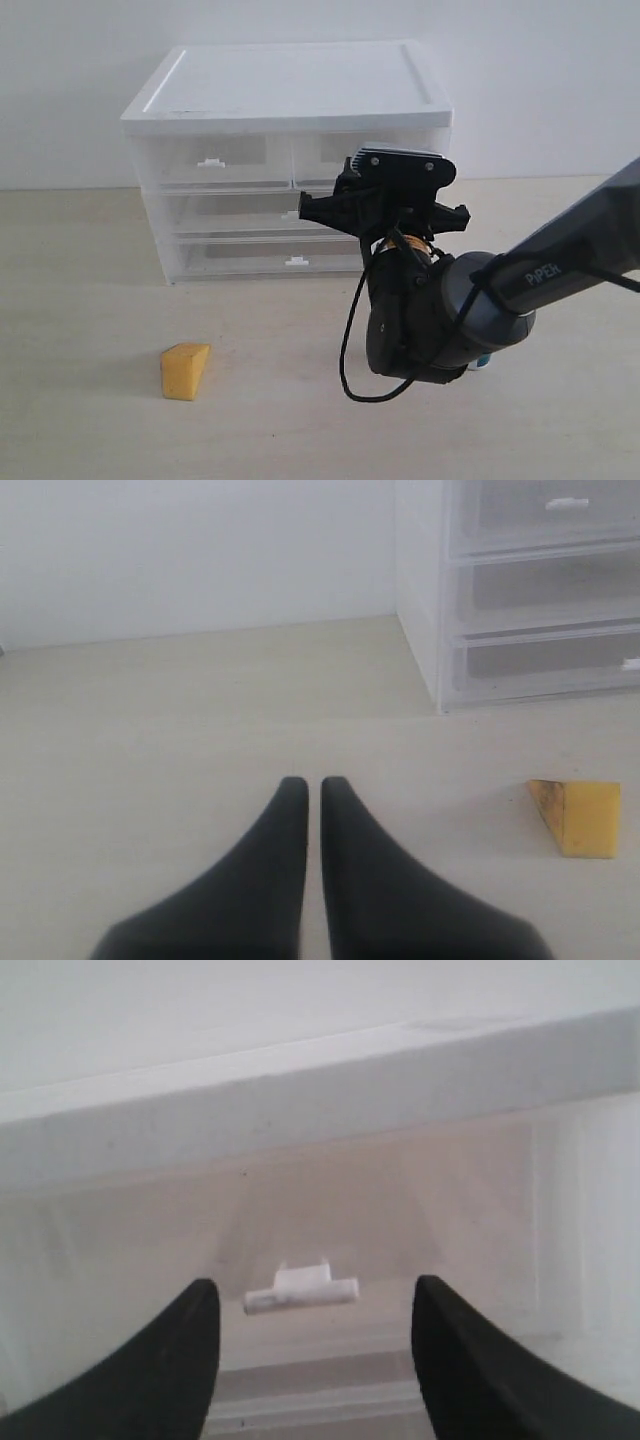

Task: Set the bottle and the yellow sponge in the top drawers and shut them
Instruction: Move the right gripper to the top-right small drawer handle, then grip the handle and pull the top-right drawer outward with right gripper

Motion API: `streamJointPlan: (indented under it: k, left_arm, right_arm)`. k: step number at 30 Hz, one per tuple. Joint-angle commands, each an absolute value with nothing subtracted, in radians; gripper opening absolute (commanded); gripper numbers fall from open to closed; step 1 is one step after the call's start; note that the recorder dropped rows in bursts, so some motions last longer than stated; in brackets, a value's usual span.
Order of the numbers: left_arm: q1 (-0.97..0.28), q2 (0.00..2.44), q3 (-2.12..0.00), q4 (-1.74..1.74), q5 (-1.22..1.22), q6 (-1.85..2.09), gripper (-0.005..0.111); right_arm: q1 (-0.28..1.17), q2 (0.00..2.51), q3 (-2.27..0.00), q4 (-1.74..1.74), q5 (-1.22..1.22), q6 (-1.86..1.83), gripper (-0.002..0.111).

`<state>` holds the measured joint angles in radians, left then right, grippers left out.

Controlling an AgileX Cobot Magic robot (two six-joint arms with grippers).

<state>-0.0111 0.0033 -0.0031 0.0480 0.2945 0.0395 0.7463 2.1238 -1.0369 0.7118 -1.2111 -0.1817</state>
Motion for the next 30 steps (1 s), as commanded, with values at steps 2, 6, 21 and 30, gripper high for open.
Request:
streamJointPlan:
  k: [2, 6, 21, 30]
  left_arm:
    - [-0.009, 0.000, 0.000, 0.043, 0.296, 0.033, 0.004]
    - [-0.009, 0.000, 0.000, 0.043, 0.296, 0.033, 0.004]
    - [-0.009, 0.000, 0.000, 0.043, 0.296, 0.033, 0.004]
    - [-0.009, 0.000, 0.000, 0.043, 0.296, 0.033, 0.004]
  right_arm:
    - [0.727, 2.126, -1.050, 0.704, -1.221, -0.185, 0.053]
    - [0.726, 2.126, -1.050, 0.697, -1.221, -0.185, 0.052]
    - [0.730, 2.126, -1.048, 0.693, -1.179, -0.209, 0.000]
    - [0.778, 2.099, -0.999, 0.728, -1.186, -0.274, 0.000]
